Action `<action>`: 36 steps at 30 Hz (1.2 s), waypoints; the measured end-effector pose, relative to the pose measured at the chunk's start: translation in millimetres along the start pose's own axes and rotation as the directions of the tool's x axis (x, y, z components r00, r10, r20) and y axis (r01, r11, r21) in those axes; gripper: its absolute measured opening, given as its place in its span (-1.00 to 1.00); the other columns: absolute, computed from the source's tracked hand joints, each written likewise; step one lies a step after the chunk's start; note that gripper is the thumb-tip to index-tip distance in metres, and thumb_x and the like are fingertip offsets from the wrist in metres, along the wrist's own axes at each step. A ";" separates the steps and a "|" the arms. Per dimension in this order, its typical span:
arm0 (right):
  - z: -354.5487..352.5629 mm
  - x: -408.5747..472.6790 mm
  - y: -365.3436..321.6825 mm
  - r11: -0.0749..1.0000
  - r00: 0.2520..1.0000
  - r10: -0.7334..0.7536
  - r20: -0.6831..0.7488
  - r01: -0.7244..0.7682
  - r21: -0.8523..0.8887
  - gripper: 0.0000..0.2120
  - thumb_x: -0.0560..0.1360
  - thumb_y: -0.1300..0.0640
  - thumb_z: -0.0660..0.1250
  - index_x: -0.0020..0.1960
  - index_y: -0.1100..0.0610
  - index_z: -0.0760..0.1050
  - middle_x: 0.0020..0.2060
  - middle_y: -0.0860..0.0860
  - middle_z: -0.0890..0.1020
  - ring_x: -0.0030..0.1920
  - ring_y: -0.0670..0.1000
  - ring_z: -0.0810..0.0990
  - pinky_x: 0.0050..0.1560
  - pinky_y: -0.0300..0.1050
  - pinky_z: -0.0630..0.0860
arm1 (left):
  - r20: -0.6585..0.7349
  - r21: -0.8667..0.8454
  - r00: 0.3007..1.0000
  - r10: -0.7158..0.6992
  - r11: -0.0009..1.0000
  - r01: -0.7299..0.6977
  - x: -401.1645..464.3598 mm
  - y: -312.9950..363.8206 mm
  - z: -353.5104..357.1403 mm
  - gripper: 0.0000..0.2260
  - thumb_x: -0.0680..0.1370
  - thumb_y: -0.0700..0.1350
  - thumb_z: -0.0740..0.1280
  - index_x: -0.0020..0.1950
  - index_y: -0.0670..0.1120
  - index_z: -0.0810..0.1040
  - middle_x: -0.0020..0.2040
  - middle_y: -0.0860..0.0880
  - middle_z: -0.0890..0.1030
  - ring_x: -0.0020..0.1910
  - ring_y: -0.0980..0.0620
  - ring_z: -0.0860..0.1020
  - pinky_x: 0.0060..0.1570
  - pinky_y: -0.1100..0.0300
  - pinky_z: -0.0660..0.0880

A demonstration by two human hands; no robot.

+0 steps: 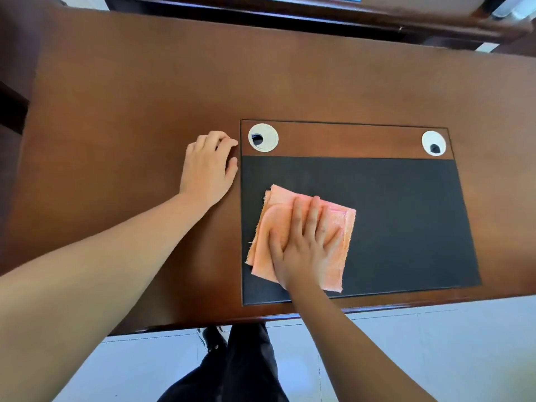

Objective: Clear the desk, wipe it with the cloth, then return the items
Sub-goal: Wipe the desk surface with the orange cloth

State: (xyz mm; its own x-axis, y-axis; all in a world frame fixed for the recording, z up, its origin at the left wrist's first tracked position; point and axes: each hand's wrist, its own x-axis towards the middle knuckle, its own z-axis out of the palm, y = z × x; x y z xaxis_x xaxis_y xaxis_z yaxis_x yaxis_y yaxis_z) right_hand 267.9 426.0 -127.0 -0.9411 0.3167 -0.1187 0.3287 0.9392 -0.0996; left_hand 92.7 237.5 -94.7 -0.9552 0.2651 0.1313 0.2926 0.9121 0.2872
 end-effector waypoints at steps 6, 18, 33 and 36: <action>-5.9 54.6 -5.0 0.998 0.998 -0.063 0.016 0.063 -0.002 -0.24 0.66 -0.37 -0.08 0.74 -0.06 -0.15 0.73 0.04 -0.16 0.72 0.15 -0.18 0.59 0.49 -0.13 | -0.012 0.032 0.989 -0.147 0.989 0.147 31.7 -28.2 1.9 -0.61 0.69 0.01 0.25 0.51 -0.04 0.46 0.55 -0.13 0.42 0.53 -0.18 0.37 0.49 -0.14 0.31; -22.7 176.1 -31.5 0.983 0.981 -0.183 0.066 0.183 0.011 -0.24 0.65 -0.39 -0.09 0.74 -0.07 -0.14 0.72 0.00 -0.22 0.71 0.10 -0.26 0.60 0.46 -0.20 | 0.023 0.108 0.957 -0.290 0.952 0.286 64.5 -45.3 11.9 -0.50 0.74 0.11 0.03 0.69 0.06 0.16 0.72 -0.08 0.11 0.70 -0.11 0.06 0.65 -0.16 0.05; -38.2 375.0 -89.5 0.962 0.961 -0.272 0.045 0.272 0.009 -0.24 0.64 -0.42 -0.18 0.73 -0.09 -0.10 0.73 0.03 -0.13 0.72 0.18 -0.11 0.59 0.47 -0.20 | 0.021 0.152 0.947 -0.321 0.937 0.315 70.3 -51.9 23.4 -0.48 0.71 0.11 0.05 0.69 0.08 0.18 0.72 -0.04 0.09 0.70 -0.06 0.06 0.63 -0.15 0.09; -44.6 411.9 -106.8 0.953 0.952 -0.303 0.048 0.303 0.005 -0.24 0.63 -0.44 -0.24 0.73 -0.10 -0.12 0.73 0.03 -0.13 0.72 0.18 -0.13 0.61 0.46 -0.19 | 0.010 0.157 0.950 -0.311 0.939 0.306 70.5 -54.0 25.5 -0.47 0.71 0.11 0.05 0.69 0.08 0.18 0.72 -0.05 0.08 0.70 -0.07 0.06 0.63 -0.16 0.10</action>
State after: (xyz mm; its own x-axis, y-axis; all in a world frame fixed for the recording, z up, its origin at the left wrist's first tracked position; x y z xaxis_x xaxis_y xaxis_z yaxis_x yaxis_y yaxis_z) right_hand -158.4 462.0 -121.2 -0.9914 0.0103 -0.1305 0.0281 0.9904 -0.1354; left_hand 8.3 215.0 -125.2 -0.9993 -0.0287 0.0256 -0.0242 0.9867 0.1610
